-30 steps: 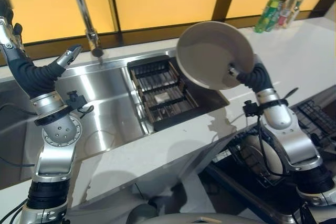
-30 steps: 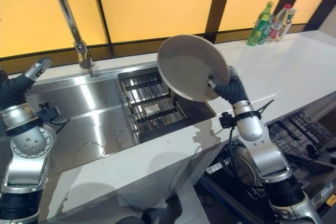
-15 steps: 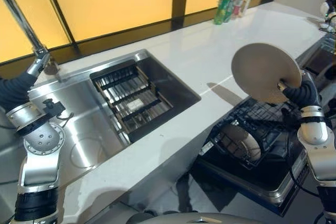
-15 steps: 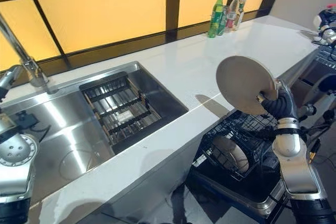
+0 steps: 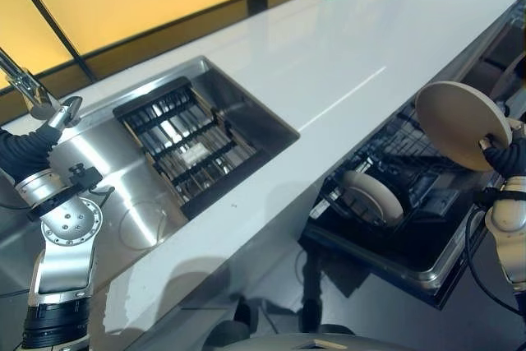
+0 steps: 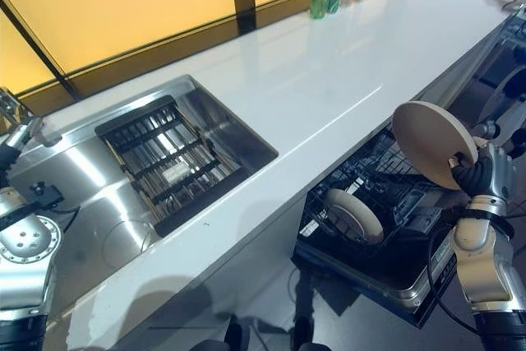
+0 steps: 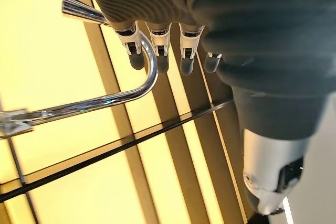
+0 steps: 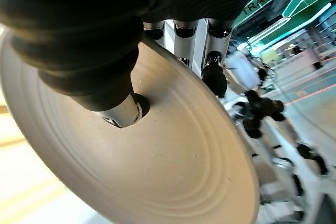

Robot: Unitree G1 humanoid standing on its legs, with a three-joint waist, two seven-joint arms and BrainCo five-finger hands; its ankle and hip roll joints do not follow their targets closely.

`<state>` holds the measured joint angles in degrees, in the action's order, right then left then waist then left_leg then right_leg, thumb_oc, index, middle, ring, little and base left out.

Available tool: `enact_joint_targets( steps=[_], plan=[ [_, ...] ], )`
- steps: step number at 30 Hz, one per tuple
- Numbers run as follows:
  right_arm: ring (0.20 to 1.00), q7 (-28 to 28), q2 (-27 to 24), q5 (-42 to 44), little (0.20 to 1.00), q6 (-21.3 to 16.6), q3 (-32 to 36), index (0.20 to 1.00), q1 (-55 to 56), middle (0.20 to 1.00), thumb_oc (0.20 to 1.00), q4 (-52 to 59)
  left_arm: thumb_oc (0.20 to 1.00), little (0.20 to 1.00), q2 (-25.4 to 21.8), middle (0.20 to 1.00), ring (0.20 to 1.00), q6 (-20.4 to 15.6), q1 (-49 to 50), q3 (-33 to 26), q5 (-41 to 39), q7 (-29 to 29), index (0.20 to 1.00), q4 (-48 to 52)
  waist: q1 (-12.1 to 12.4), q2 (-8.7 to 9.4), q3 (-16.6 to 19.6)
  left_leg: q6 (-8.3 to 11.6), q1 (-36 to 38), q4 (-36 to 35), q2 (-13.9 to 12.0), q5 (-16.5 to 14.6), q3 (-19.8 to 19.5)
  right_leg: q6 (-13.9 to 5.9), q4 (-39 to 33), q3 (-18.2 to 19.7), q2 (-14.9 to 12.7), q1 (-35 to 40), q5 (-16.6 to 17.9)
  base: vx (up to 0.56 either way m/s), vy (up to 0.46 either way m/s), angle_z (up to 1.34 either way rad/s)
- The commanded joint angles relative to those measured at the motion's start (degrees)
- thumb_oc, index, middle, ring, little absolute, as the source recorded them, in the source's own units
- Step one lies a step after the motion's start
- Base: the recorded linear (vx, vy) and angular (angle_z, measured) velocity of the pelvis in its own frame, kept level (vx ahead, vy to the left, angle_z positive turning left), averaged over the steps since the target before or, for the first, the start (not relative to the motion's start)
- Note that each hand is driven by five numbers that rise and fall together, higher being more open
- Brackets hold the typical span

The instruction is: Pick up plates and place into dishwasher.

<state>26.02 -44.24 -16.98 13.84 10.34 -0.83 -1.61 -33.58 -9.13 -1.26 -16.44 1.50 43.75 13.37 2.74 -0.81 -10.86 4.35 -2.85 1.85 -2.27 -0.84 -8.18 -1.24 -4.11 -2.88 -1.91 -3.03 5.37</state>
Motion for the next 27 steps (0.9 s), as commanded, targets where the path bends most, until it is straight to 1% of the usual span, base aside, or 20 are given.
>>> enact_joint_targets(
  steps=[1, 5, 10, 12, 19, 23, 27],
  plan=[
    [0.2, 5.7, -6.3, -4.2, 0.2, -1.6, -1.3, 0.2, -6.4, 0.2, 0.2, -0.5, 1.0, 1.0, -4.9, 1.0, 1.0, -2.0, -1.3, 0.9, 1.2, 2.2, 1.0, -1.1, 1.0, 0.21, -1.5, -0.29, -6.1, 1.8, -1.0, 3.4, -2.0, -0.05, 11.4, -0.8, 0.6, -3.0, -8.7, -0.06, -0.09, 0.02],
    [0.2, 7.7, -7.7, -5.7, 0.2, -1.7, -2.8, 0.2, -7.6, 0.2, 0.2, -3.5, 1.0, 1.0, -5.2, 1.0, 1.0, -2.8, -1.6, 1.2, 1.1, 3.9, 1.0, -1.5, 1.1, -0.89, -4.0, 0.08, -10.3, 4.5, -0.8, 3.6, -3.1, 0.31, 14.5, -1.5, 0.8, -7.2, -9.5, -0.09, -0.067, 0.02],
    [0.2, 7.7, -9.4, -5.9, 0.2, -1.1, -7.8, 0.2, -12.3, 0.2, 0.2, -8.3, 1.0, 1.0, -6.0, 1.0, 1.0, -2.5, -2.9, 2.6, 1.0, 6.1, 1.0, -1.7, 1.2, -2.2, -6.5, 0.35, -14.3, 6.3, -0.5, 3.9, -4.0, 0.44, 17.3, -1.6, 0.6, -11.4, -10.1, -0.05, -0.043, -0.01],
    [0.2, 7.9, -10.0, -5.9, 0.2, -1.3, -9.9, 0.2, -14.5, 0.2, 0.2, -10.4, 1.0, 1.0, -6.4, 1.0, 1.0, -3.1, -3.5, 3.1, 1.2, 7.2, 1.0, -2.0, 1.4, -2.73, -7.7, 0.29, -15.9, 6.6, -0.3, 4.1, -4.1, 0.43, 17.9, -1.6, 0.5, -13.2, -10.1, -0.08, -0.063, -0.03],
    [0.2, 7.4, -12.2, -2.7, 0.2, -1.9, -16.8, 0.2, -24.3, 0.2, 0.2, -17.0, 1.0, 1.0, -8.1, 1.0, 1.0, -2.4, -7.5, 5.1, 1.1, 10.6, 1.0, -2.6, 1.8, -4.85, -11.8, -0.02, -20.5, 5.5, 0.1, 5.7, -3.9, 0.53, 18.9, -2.1, 0.1, -19.1, -9.5, -0.08, -0.037, 0.02],
    [0.2, 6.8, -13.0, -1.6, 0.2, -2.2, -19.1, 0.2, -28.1, 0.2, 0.2, -19.5, 1.0, 1.0, -8.7, 1.0, 1.0, -2.0, -8.7, 5.6, 1.2, 11.1, 1.0, -2.8, 2.0, -5.58, -13.2, -0.27, -21.8, 4.6, 0.2, 6.5, -3.3, 0.59, 19.2, -2.5, 0.0, -21.0, -9.0, -0.02, -0.017, -0.02],
    [0.2, 4.9, -13.3, 2.9, 0.2, -1.6, -19.6, 0.2, -30.2, 0.2, 0.2, -21.8, 1.0, 1.0, -9.6, 1.0, 1.0, -1.6, -9.8, 5.9, 1.1, 11.8, 1.0, -2.8, 2.3, -6.04, -14.4, -0.59, -23.1, 4.5, 0.7, 7.1, -3.2, 0.55, 19.6, -3.1, -0.5, -22.8, -8.5, -0.03, -0.034, 0.0]
  ],
)
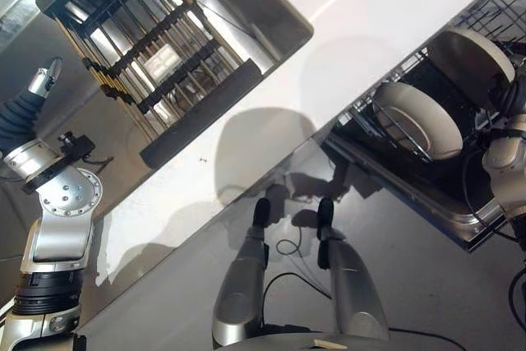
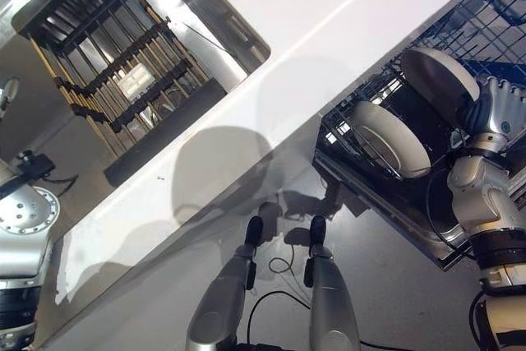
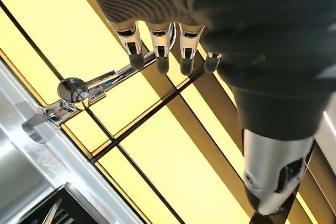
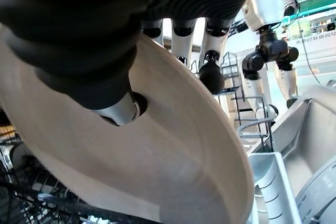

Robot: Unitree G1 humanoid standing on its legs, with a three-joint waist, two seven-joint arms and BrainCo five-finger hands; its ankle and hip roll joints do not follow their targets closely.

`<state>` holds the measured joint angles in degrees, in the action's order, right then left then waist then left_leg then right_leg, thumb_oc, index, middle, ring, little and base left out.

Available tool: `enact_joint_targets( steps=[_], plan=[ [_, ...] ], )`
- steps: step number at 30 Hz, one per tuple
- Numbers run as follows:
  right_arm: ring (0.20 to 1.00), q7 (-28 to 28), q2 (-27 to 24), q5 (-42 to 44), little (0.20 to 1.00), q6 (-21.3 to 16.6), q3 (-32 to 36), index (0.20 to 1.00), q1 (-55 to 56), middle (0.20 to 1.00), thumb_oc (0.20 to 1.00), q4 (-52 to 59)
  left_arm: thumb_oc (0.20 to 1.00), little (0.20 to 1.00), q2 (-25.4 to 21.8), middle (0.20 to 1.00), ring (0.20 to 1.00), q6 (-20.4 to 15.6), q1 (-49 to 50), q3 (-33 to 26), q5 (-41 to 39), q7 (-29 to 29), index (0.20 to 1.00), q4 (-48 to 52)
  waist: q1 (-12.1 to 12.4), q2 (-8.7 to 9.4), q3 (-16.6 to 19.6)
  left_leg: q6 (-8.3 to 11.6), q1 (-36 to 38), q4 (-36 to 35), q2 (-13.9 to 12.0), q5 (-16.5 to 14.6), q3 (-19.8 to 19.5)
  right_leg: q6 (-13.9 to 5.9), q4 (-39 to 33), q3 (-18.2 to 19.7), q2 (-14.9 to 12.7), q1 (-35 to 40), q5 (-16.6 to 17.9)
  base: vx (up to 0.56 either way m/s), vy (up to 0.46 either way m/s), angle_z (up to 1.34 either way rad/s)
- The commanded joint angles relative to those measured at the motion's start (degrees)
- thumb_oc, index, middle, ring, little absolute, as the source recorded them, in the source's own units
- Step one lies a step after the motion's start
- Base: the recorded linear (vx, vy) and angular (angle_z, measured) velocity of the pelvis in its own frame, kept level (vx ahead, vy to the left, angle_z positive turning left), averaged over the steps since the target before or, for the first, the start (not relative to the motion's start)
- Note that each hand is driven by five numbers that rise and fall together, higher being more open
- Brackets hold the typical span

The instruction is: Pick up plates and place into dishwasher.

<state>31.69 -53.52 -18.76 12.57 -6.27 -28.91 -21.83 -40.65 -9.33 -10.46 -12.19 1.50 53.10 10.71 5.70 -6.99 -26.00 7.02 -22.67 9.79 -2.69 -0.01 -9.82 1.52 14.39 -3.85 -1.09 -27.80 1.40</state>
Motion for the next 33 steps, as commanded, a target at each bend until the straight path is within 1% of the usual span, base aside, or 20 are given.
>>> enact_joint_targets(
  steps=[1, 4, 7, 10, 11, 13, 14, 15, 21, 26, 30, 33],
  plan=[
    [0.2, -1.3, -3.7, 6.2, 0.2, -0.1, -3.6, 0.2, -3.2, 0.2, 0.2, -3.0, 1.0, 1.0, -2.5, 1.0, 1.0, -1.3, -1.1, 1.9, 1.2, 2.5, 1.0, -0.3, -0.4, -0.01, 0.4, -3.36, -3.6, -3.5, 1.4, 6.4, -1.7, -2.21, 1.2, -2.3, -1.4, 1.5, -4.4, -0.03, -0.029, 0.0],
    [0.2, -1.8, -2.3, 11.6, 0.2, -0.1, -4.7, 0.2, -5.6, 0.2, 0.2, -8.2, 1.0, 1.0, -2.5, 1.0, 1.0, -1.3, -2.2, 2.5, 1.4, 2.4, 1.0, -0.2, 0.2, -0.73, -0.3, -3.75, -4.0, -3.8, 2.0, 6.7, -1.8, -2.12, 1.3, -2.8, -1.9, 0.5, -4.0, -0.04, -0.018, 0.01],
    [0.2, -1.8, -1.3, 13.8, 0.2, -0.5, -5.7, 0.2, -6.9, 0.2, 0.2, -12.2, 1.0, 1.0, -2.5, 1.0, 1.0, -0.9, -2.8, 3.3, 1.3, 2.5, 1.0, -0.1, 0.5, -1.41, -0.4, -3.95, -3.8, -3.9, 2.5, 6.8, -1.8, -1.92, 1.2, -3.3, -2.2, 0.6, -3.8, -0.01, 0.002, 0.08],
    [0.2, -2.2, -0.9, 14.7, 0.2, 0.2, -5.5, 0.2, -6.8, 0.2, 0.2, -13.2, 1.0, 1.0, -2.7, 1.0, 1.0, -0.4, -3.3, 3.5, 0.8, 2.3, 1.0, 0.0, 0.3, -1.82, -0.5, -4.21, -3.3, -3.8, 2.9, 6.7, -1.7, -1.74, 1.4, -3.5, -2.4, 0.8, -3.6, 0.0, 0.022, 0.07],
    [0.2, -2.3, -0.9, 15.2, 0.2, 0.9, -5.1, 0.2, -6.7, 0.2, 0.2, -12.9, 1.0, 1.0, -2.8, 1.0, 1.0, -0.2, -3.5, 3.5, 0.7, 2.0, 1.0, 0.2, 0.2, -1.87, -0.5, -4.31, -3.1, -3.7, 2.9, 6.6, -1.7, -1.72, 1.5, -3.5, -2.4, 0.9, -3.6, -0.02, 0.014, 0.08],
    [0.2, -1.9, -0.7, 16.4, 0.2, 1.0, -4.7, 0.2, -6.4, 0.2, 0.2, -13.1, 1.0, 1.0, -2.9, 1.0, 1.0, 0.0, -3.8, 3.6, 0.5, 1.7, 1.0, 0.3, 0.2, -1.8, -0.3, -4.44, -2.8, -3.7, 3.0, 6.5, -1.6, -1.68, 1.5, -3.5, -2.4, 1.2, -3.6, -0.02, -0.007, 0.05],
    [0.576, -1.8, -0.6, 16.4, 0.576, 1.0, -4.3, 0.576, -6.3, 0.576, 0.576, -13.4, 1.0, 1.0, -3.2, 1.0, 1.0, 0.1, -3.9, 3.6, 0.2, 1.3, 1.0, 0.3, 0.2, -1.7, -0.2, -4.53, -2.6, -3.5, 3.1, 6.4, -1.6, -1.66, 1.3, -3.5, -2.4, 1.4, -3.5, 0.0, 0.0, 0.0],
    [1.0, -1.5, -0.5, 16.7, 1.0, 0.6, -4.0, 1.0, -6.2, 1.0, 1.0, -13.9, 1.0, 1.0, -3.3, 1.0, 1.0, 0.1, -4.1, 3.6, 0.2, 1.2, 1.0, 0.2, 0.2, -1.62, -0.1, -4.57, -2.5, -3.4, 3.2, 6.3, -1.6, -1.68, 1.2, -3.5, -2.4, 1.6, -3.3, -0.03, -0.032, 0.03],
    [1.0, -1.5, 0.1, 19.2, 1.0, 2.4, -1.3, 1.0, -5.0, 1.0, 1.0, -10.9, 1.0, 1.0, -4.1, 1.0, 1.0, 0.1, -4.0, 2.8, 0.2, -0.2, 1.0, 0.0, -0.2, -0.42, 0.9, -4.85, -1.5, -2.7, 3.1, 5.4, -1.4, -1.72, 0.5, -3.4, -2.1, 3.0, -2.8, -0.02, -0.019, 0.02],
    [1.0, -0.6, 1.1, 21.8, 1.0, 2.2, 2.1, 1.0, -3.1, 1.0, 1.0, -7.6, 1.0, 1.0, -4.6, 1.0, 1.0, 0.5, -4.1, 2.3, 0.4, -1.3, 1.0, -0.5, -0.8, 0.79, 2.2, -4.95, -0.1, -1.9, 2.9, 4.5, -0.8, -1.75, -0.5, -3.2, -2.0, 5.1, -2.3, 0.0, 0.0, 0.0],
    [1.0, 1.3, 3.2, 23.3, 1.0, 2.8, 6.1, 1.0, -0.9, 1.0, 1.0, -2.3, 1.0, 1.0, -4.2, 1.0, 1.0, 0.9, -3.8, 2.0, 0.5, -2.4, 1.0, -1.1, -1.7, 1.74, 3.4, -5.07, 0.9, -0.8, 2.8, 3.5, -0.3, -1.86, -1.3, -2.6, -2.0, 6.7, -2.0, -0.04, 0.001, -0.01],
    [1.0, 2.0, 5.1, 23.2, 1.0, 3.0, 8.6, 1.0, 1.2, 1.0, 1.0, 1.8, 1.0, 1.0, -3.3, 1.0, 1.0, 0.9, -2.6, 1.8, 0.5, -3.2, 1.0, -1.5, -2.1, 2.12, 4.3, -5.18, 2.0, -0.9, 2.7, 3.1, 0.3, -2.02, -2.0, -2.1, -2.0, 7.9, -1.8, -0.03, 0.021, -0.05]
  ],
)
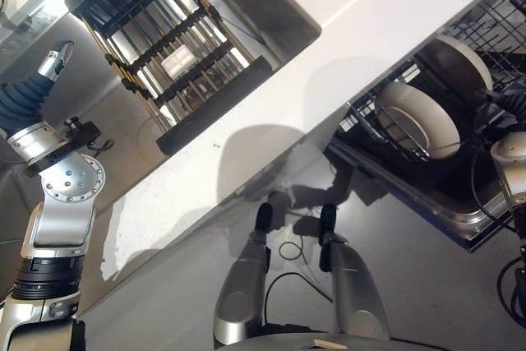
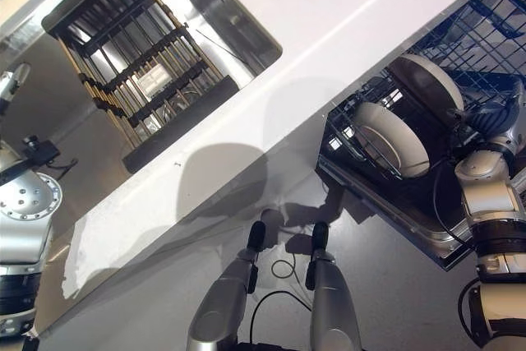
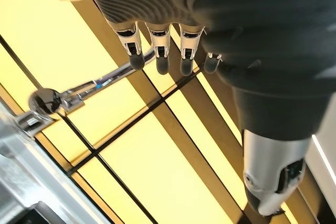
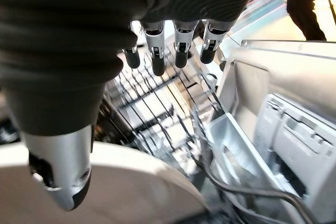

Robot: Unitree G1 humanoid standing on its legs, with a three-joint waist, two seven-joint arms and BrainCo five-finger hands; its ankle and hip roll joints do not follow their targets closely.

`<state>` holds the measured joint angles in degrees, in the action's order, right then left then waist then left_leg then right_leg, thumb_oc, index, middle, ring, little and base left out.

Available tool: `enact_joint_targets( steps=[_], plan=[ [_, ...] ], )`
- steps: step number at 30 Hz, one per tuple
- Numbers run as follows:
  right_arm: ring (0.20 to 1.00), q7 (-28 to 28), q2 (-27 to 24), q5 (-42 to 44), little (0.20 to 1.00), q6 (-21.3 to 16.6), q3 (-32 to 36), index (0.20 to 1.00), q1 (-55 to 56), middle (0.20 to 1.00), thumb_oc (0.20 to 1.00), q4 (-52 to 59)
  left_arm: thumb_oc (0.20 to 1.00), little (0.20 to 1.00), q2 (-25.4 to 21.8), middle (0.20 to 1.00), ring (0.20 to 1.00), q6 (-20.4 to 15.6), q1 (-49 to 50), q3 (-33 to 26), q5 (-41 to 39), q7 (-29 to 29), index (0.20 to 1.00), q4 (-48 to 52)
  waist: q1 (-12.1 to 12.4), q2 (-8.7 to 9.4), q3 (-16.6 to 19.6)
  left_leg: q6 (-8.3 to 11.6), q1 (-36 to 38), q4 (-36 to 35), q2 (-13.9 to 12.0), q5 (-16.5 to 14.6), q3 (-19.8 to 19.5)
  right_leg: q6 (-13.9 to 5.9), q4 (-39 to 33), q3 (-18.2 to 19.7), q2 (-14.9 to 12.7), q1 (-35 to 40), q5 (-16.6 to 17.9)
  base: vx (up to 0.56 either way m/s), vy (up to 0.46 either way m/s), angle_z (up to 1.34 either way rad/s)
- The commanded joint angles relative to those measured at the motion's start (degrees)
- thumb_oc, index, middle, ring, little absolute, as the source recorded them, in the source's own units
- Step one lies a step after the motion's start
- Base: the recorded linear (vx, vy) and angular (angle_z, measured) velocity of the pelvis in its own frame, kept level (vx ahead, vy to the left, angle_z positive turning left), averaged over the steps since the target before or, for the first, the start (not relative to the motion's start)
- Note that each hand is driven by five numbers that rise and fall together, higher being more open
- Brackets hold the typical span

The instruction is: Pick up plates and place into dishwasher.

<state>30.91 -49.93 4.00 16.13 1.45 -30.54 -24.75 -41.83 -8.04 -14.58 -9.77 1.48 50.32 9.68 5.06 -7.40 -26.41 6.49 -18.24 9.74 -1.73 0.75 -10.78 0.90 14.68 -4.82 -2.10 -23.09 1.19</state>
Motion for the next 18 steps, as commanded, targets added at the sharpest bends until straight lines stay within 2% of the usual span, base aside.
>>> enact_joint_targets(
  steps=[1, 5, 7, 9, 14, 18],
  plan=[
    [1.0, 3.3, 2.2, 0.4, 1.0, -0.3, 1.8, 1.0, 3.4, 1.0, 1.0, 6.1, 1.0, 1.0, -1.7, 1.0, 1.0, -0.5, 2.0, -0.7, 0.5, -0.5, 1.0, -0.4, -1.6, 2.64, 5.0, -4.73, -2.0, -1.0, 1.7, 2.3, 1.4, -1.49, -2.5, -0.9, -1.0, 3.5, -1.5, -0.03, 0.032, -0.08],
    [1.0, 8.2, 6.1, 4.1, 1.0, -1.4, 5.3, 1.0, 6.5, 1.0, 1.0, 11.5, 1.0, 1.0, 0.1, 1.0, 1.0, -1.1, 4.0, -1.2, 1.1, -1.4, 1.0, -0.5, -2.2, 2.97, 6.1, -4.92, -0.7, -1.0, 1.6, 1.7, 2.2, -1.61, -2.8, -0.3, -1.0, 4.7, -1.5, -0.02, 0.026, -0.13],
    [1.0, 12.2, 9.3, 6.5, 1.0, -3.8, 7.3, 1.0, 9.4, 1.0, 1.0, 15.1, 1.0, 1.0, 1.4, 1.0, 1.0, -1.5, 5.4, -1.2, 1.7, -1.6, 1.0, -0.5, -2.7, 2.95, 6.6, -4.98, -0.3, -0.4, 1.5, 1.4, 2.8, -1.62, -2.7, 0.1, -1.0, 5.2, -1.4, 0.01, 0.052, -0.1],
    [1.0, 14.0, 13.0, 6.9, 1.0, -6.2, 8.8, 1.0, 12.7, 1.0, 1.0, 19.1, 1.0, 1.0, 3.2, 1.0, 1.0, -1.7, 6.9, -0.8, 2.6, -1.5, 1.0, -0.2, -3.3, 2.54, 6.9, -5.04, 0.0, 0.8, 1.8, 1.0, 3.3, -1.48, -2.3, 0.6, -1.2, 5.5, -1.4, 0.03, 0.117, -0.22],
    [1.0, 15.0, 18.0, 6.2, 1.0, -10.1, 7.1, 1.0, 15.6, 1.0, 1.0, 23.0, 1.0, 1.0, 7.0, 1.0, 1.0, -0.6, 9.5, 1.1, 4.3, -1.3, 1.0, 1.5, -3.7, 0.6, 6.5, -5.61, -1.6, 7.6, 3.4, -1.0, 4.3, -0.83, 0.7, 1.4, -2.2, 5.0, -2.1, 0.02, 0.157, -0.19],
    [1.0, 16.5, 18.8, 5.5, 1.0, -11.4, 4.8, 1.0, 13.5, 1.0, 1.0, 21.6, 1.0, 1.0, 7.7, 1.0, 1.0, 0.4, 8.5, 3.0, 4.1, -0.9, 1.0, 1.2, -3.6, -0.46, 4.6, -6.16, -4.7, 12.3, 4.5, -2.6, 4.6, -0.65, 4.5, 1.3, -3.2, 2.7, -3.2, -0.06, 0.132, -0.1]
  ],
)
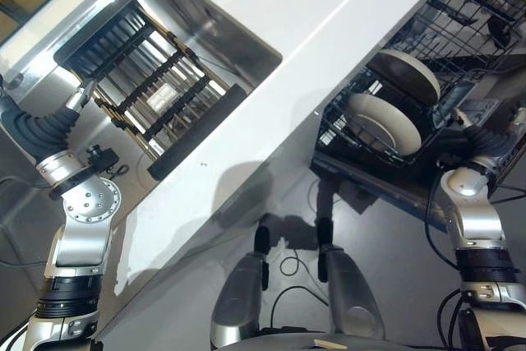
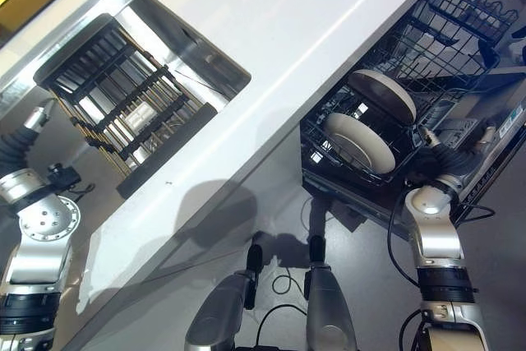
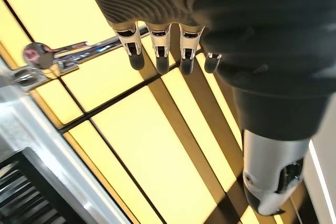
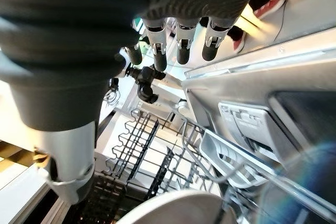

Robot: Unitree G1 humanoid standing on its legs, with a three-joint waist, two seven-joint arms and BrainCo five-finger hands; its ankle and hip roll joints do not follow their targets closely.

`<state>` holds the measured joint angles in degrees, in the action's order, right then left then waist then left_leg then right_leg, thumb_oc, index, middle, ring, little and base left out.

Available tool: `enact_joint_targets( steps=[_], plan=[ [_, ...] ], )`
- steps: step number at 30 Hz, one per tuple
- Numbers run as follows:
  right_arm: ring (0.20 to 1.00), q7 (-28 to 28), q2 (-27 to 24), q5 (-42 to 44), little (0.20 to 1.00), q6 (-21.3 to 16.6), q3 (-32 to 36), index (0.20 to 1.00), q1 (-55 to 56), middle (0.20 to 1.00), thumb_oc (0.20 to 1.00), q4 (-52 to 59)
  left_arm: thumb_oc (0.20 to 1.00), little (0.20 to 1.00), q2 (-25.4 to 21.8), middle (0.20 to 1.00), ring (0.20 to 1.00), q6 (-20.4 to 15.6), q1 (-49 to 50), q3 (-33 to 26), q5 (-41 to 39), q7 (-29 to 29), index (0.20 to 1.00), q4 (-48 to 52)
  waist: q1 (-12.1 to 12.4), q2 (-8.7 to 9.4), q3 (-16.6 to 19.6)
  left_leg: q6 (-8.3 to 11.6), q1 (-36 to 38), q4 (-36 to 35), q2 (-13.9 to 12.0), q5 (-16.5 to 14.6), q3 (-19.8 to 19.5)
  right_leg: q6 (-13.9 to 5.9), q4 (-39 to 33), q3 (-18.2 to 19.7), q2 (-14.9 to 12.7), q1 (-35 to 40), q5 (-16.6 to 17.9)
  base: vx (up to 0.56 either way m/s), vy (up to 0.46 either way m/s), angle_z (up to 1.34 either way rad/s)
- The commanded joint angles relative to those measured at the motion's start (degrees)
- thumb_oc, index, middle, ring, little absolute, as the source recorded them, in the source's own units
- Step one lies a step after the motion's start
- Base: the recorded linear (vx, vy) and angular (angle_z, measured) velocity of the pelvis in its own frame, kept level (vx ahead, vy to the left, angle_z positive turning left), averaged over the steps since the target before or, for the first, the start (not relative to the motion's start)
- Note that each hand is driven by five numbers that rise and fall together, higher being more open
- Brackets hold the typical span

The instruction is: Pick up plates and place into dishwasher.

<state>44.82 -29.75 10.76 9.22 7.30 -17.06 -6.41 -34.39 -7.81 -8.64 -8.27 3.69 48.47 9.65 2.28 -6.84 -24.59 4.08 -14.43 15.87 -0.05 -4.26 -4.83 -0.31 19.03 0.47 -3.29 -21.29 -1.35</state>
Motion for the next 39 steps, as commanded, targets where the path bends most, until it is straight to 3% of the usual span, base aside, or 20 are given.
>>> enact_joint_targets(
  steps=[1, 7, 9, 18, 22, 27, 32, 39],
  plan=[
    [1.0, 3.2, -1.3, -1.5, 1.0, -4.8, -1.3, 1.0, -0.7, 1.0, 1.0, 3.0, 1.0, 1.0, 0.3, 1.0, 1.0, 0.5, 2.1, 1.9, 1.9, 1.2, 1.0, 1.2, -0.9, -1.17, 2.2, -3.92, -9.6, 7.1, 3.1, 2.2, -1.4, 0.53, 1.1, -3.9, -2.2, 0.0, -0.9, -0.13, 0.119, 0.04],
    [1.0, 4.7, -2.1, -1.6, 1.0, -4.3, -3.1, 1.0, -6.9, 1.0, 1.0, 1.9, 1.0, 1.0, 0.2, 1.0, 1.0, 1.8, -2.1, 4.0, 1.7, 4.3, 1.0, 0.9, -0.8, -2.6, -1.6, -4.75, -14.9, 8.5, 5.0, 2.8, -1.0, -0.33, 4.2, -2.9, -3.3, -6.4, -0.9, -0.16, 0.151, 0.02],
    [1.0, 6.5, -1.7, -0.5, 1.0, -6.3, -3.3, 1.0, -8.3, 1.0, 1.0, 2.3, 1.0, 1.0, 0.2, 1.0, 1.0, 2.5, -3.0, 4.4, 1.6, 4.7, 1.0, 1.3, -0.8, -2.94, -2.7, -5.03, -16.0, 8.5, 5.3, 3.0, -0.5, -0.57, 5.0, -2.7, -3.6, -8.0, -0.7, -0.1, 0.129, -0.08],
    [1.0, 9.1, -1.5, -0.8, 1.0, -6.1, -3.1, 1.0, -11.5, 1.0, 1.0, 1.1, 1.0, 1.0, 1.1, 1.0, 1.0, 3.2, -4.6, 5.7, 1.5, 5.9, 1.0, 1.3, -0.8, -4.88, -3.7, -5.62, -18.7, 9.8, 7.1, 2.8, 1.5, -1.56, 7.9, -1.1, -5.3, -12.6, -0.9, -0.02, 0.143, -0.08],
    [1.0, 3.1, -0.6, 7.7, 1.0, -7.4, -3.6, 1.0, -13.3, 1.0, 1.0, -1.1, 1.0, 1.0, 1.6, 1.0, 1.0, 3.6, -4.8, 6.4, 1.6, 6.1, 1.0, 1.4, -0.3, -5.62, -3.9, -5.81, -19.7, 11.1, 7.9, 2.0, 1.9, -1.92, 10.1, -0.8, -6.0, -14.3, -2.1, 0.04, 0.104, -0.03],
    [1.0, -11.3, 0.8, 20.9, 1.0, -11.0, -6.0, 1.0, -16.9, 1.0, 1.0, -4.0, 1.0, 1.0, 1.6, 1.0, 1.0, 4.4, -6.1, 7.3, 1.9, 5.7, 1.0, 1.6, 0.7, -6.35, -4.5, -6.22, -21.6, 12.7, 8.9, 1.7, 2.1, -1.82, 12.6, -0.9, -6.7, -16.5, -3.1, 0.02, 0.067, -0.02],
    [1.0, -20.2, 1.6, 25.0, 1.0, -12.6, -8.5, 1.0, -20.1, 1.0, 1.0, -5.9, 1.0, 1.0, 1.8, 1.0, 1.0, 5.5, -7.6, 8.6, 2.2, 5.9, 1.0, 1.5, 1.6, -7.38, -4.4, -6.49, -23.5, 13.7, 10.0, 1.8, 2.7, -1.83, 15.1, -1.2, -7.1, -19.3, -3.7, 0.04, 0.073, 0.03],
    [1.0, -25.7, 2.3, 25.9, 1.0, -13.1, -11.2, 1.0, -23.0, 1.0, 1.0, -6.1, 1.0, 1.0, 2.0, 1.0, 1.0, 4.8, -6.3, 9.1, 1.6, 6.0, 1.0, 1.9, 2.8, -8.88, -4.4, -6.86, -24.5, 14.4, 11.4, 1.7, 3.5, -1.55, 16.1, -1.4, -8.0, -20.9, -3.8, 0.07, 0.105, -0.03]
  ],
)
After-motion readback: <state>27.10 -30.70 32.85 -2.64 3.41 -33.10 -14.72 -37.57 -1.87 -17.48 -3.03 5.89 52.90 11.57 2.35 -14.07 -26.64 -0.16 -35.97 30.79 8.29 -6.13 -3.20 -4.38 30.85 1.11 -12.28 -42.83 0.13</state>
